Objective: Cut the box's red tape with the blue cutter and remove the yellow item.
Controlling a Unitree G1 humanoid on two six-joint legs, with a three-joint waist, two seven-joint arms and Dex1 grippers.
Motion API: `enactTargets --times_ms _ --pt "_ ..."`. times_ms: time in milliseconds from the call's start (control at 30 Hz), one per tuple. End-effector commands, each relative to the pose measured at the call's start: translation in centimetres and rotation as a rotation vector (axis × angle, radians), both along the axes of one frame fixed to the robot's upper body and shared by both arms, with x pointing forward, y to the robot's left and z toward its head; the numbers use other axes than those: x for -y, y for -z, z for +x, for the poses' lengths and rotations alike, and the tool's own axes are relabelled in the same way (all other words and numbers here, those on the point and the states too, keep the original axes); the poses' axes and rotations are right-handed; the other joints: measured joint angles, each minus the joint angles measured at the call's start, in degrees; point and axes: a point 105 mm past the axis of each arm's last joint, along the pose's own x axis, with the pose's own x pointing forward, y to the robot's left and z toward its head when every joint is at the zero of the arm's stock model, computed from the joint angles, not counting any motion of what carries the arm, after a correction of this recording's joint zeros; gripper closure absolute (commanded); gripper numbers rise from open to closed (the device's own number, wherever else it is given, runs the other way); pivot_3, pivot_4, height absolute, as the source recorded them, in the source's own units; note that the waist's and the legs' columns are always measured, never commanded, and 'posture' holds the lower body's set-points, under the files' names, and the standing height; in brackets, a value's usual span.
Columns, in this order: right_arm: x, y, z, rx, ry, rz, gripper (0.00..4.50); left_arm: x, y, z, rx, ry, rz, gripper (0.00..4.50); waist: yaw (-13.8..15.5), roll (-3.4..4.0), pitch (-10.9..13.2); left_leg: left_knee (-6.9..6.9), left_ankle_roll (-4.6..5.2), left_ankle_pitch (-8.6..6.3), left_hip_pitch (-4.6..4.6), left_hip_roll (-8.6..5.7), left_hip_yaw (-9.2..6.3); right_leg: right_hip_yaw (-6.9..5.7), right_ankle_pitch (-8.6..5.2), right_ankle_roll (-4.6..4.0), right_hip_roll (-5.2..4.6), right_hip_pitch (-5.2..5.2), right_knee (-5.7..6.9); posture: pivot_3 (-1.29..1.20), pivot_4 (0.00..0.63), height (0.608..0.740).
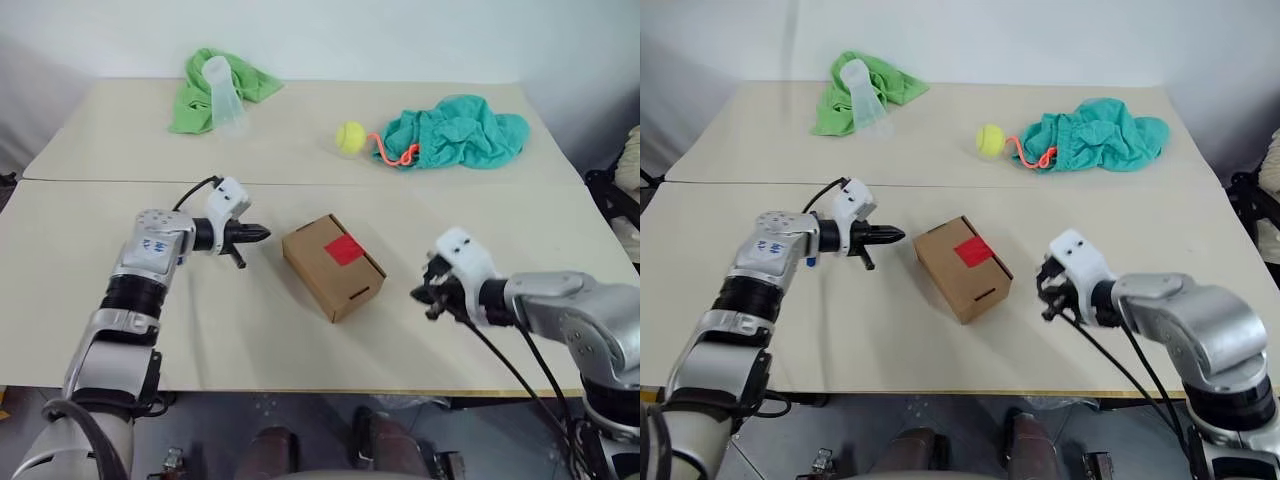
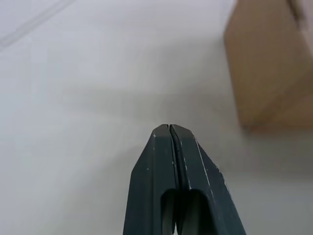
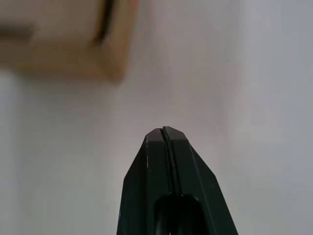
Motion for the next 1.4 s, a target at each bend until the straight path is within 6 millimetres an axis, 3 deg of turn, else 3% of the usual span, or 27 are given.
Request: enactTargets --times_ms 33,267,700,1067,1200,1367,1400 --pt "-0.9 -0.7 0.1 0.035 -0.001 0.053 4.50 1.5 -1.7 0.5 0.060 0.056 -0.041 4.49 -0.24 -0.03 0.02 0.00 0.01 0.00 0.03 -0.04 0.05 0.06 0.07 -0.02 0.03 0.00 -0.02 0.00 0.150 0.740" --pt "-2.6 -0.5 0.9 0.033 0.003 0.114 4.50 4.4 -0.8 -1.2 -0.029 0.264 -0.021 4.49 -0.23 -0.03 0.02 0.00 -0.01 0.01 0.13 -0.02 0.19 0.16 0.13 -0.08 0.12 0.00 0.01 0.00 0.150 0.740" --pt "-0.5 -0.8 0.0 0.066 0.058 0.085 4.50 7.5 -0.2 -4.3 -0.103 0.450 -0.004 4.49 0.01 -0.03 0.02 0.03 0.09 -0.02 0.07 0.01 0.17 0.22 0.14 -0.06 0.08 0.00 -0.04 0.00 0.150 0.740" --pt "-0.2 -0.3 -1.6 0.050 0.041 0.084 4.50 7.9 0.1 -4.8 -0.113 0.456 -0.008 4.49 -0.05 -0.04 0.02 0.06 0.12 -0.02 0.12 0.07 0.20 0.34 0.16 -0.04 0.07 0.00 -0.01 0.00 0.150 0.740" --pt "0.4 -0.3 -2.0 0.053 0.058 0.073 4.50 7.2 -0.3 -4.0 -0.089 0.407 -0.020 4.49 0.04 -0.04 0.02 0.08 0.14 -0.03 0.11 0.08 0.20 0.35 0.16 -0.03 0.07 0.00 -0.01 0.00 0.150 0.740" --pt "2.1 -1.0 -3.0 0.073 0.081 0.050 4.50 4.7 -1.3 -2.6 -0.054 0.295 -0.034 4.49 0.08 -0.05 0.03 0.09 0.22 -0.07 0.10 0.07 0.21 0.37 0.18 0.00 0.06 0.00 -0.05 0.00 0.150 0.740" --pt "2.3 -1.3 -3.1 0.083 0.080 0.052 4.50 4.3 -1.5 -2.3 -0.036 0.269 -0.031 4.31 0.04 -0.05 0.03 0.09 0.24 -0.08 0.09 0.07 0.22 0.38 0.19 0.01 0.06 0.00 -0.06 0.00 0.150 0.740"
